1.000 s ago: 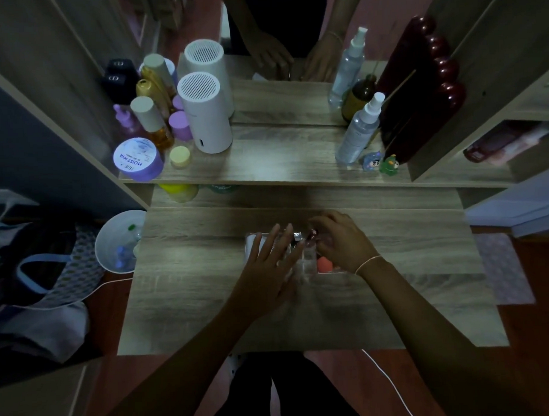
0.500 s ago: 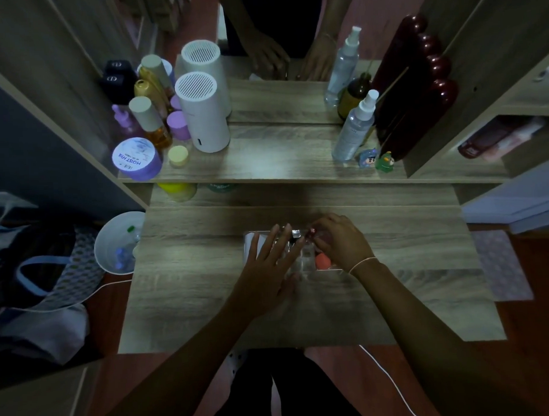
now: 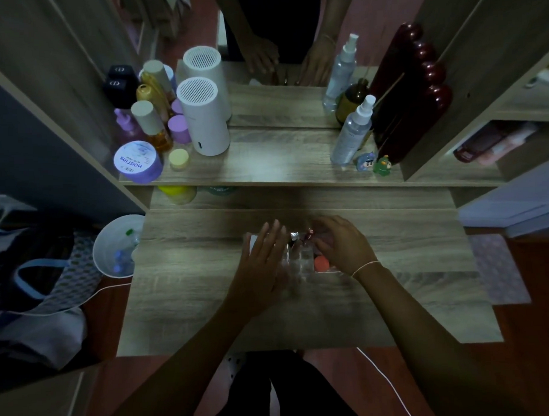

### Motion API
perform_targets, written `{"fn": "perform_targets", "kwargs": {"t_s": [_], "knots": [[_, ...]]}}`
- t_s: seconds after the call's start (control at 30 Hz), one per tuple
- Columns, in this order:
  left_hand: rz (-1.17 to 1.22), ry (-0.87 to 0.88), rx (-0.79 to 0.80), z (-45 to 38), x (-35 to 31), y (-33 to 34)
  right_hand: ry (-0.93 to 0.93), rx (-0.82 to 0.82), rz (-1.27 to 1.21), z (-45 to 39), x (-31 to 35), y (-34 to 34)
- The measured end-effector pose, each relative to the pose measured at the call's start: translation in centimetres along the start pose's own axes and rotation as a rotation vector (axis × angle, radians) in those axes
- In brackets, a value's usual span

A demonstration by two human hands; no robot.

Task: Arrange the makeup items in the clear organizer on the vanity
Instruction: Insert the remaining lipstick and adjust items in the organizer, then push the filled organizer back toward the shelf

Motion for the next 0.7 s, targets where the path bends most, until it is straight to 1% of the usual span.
{"fn": "perform_targets", "kwargs": {"t_s": [0.07, 0.13, 0.27, 0.33, 0.53, 0.7], "knots": [[0.043, -0.081, -0.057, 0.3, 1.4, -0.6, 0.017, -0.073, -0.029, 0.5, -0.4, -0.9], [0.066, -0.121, -0.062, 0.9, 2.5, -0.8, 0.04, -0.104, -0.033, 1.2, -0.8, -1.1], [0.063, -0.118, -0.059, 1.4, 3.0, -1.1, 0.085, -0.079, -0.044, 2.7, -1.0, -0.1], [0.062, -0.113, -0.071, 1.1, 2.8, -1.5, 0.097, -0.125, -0.079, 3.0, -0.5, -0.4], [0.062, -0.1, -0.106, -0.1, 2.1, -3.3, 0.032, -0.246, -0.076, 3.0, 1.5, -2.0], [0.11, -0.126, -0.128, 1.0, 2.7, -4.0, 0.096, -0.305, -0.093, 5.2, 0.4, -1.8]]}}
Point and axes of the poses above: each hand's wrist, its own z-axis away from the middle knuckle, its own y-axis out of the palm, x = y × z, the point moved 9 cm from there along -z, towards the middle knuckle, and after that the axes turned 8 degrees about -x, right-handed, at the moved point
